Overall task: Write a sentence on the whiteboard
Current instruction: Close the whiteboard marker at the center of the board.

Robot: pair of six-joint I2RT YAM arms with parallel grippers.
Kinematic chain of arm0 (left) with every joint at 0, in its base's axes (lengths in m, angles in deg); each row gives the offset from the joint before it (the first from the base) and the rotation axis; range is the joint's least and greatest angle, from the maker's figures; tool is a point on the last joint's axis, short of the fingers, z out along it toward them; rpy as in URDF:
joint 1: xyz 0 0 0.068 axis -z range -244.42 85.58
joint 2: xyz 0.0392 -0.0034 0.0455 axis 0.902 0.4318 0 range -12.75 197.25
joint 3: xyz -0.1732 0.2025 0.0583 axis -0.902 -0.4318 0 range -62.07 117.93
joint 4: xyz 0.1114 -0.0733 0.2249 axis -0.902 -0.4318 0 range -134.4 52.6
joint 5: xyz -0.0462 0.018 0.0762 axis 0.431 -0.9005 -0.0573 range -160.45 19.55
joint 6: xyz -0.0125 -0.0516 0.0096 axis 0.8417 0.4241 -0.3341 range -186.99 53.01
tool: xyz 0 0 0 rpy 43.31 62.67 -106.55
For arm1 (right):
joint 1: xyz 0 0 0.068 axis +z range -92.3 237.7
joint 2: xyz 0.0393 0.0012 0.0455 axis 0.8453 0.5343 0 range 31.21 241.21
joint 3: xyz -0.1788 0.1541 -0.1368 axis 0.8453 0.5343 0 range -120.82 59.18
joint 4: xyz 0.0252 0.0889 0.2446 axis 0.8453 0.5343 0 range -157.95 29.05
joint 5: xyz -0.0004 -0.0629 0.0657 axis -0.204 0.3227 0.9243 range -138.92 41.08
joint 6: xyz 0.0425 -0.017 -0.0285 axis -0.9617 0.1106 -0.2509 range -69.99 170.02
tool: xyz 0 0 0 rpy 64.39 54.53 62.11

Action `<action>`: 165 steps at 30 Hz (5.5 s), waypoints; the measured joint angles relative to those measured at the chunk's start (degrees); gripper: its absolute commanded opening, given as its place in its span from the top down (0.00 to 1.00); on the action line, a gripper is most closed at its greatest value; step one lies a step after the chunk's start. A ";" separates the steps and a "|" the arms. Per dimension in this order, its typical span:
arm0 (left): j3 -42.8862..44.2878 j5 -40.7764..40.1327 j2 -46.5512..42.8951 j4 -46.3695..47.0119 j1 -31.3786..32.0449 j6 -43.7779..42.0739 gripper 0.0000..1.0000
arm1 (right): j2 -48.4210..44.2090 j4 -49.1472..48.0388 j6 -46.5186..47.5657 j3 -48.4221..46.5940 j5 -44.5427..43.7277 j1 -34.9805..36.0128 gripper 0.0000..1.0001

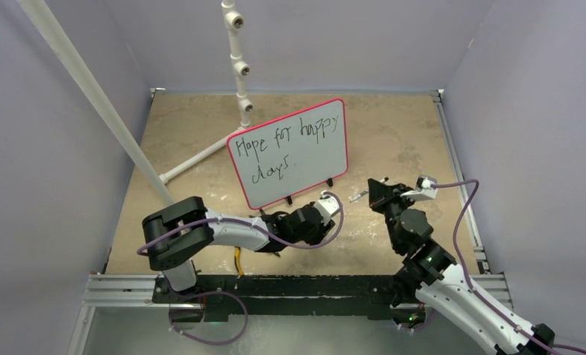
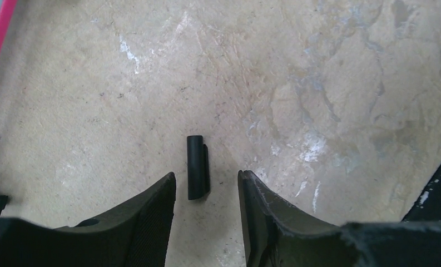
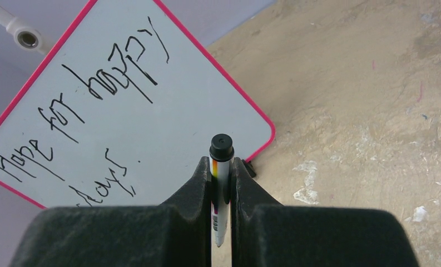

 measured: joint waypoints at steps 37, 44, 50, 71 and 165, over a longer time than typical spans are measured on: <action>-26.88 -1.84 -18.97 25.38 0.11 0.59 1.00 | -0.09 -12.28 -9.22 10.88 26.05 0.00 1.00; -29.24 1.99 -19.41 31.34 0.11 0.96 1.00 | 9.51 -23.54 -11.08 12.15 32.70 0.00 1.00; -30.08 3.52 -20.15 33.44 0.11 1.62 1.00 | 12.22 -28.92 -11.80 13.07 34.75 0.00 1.00; -30.29 4.55 -23.17 34.84 1.33 2.16 1.00 | 10.82 -30.18 -13.86 13.44 33.57 0.00 1.00; -21.46 -2.08 -23.04 26.25 2.99 1.40 0.75 | 20.33 -40.09 -16.90 14.58 36.48 -0.72 1.00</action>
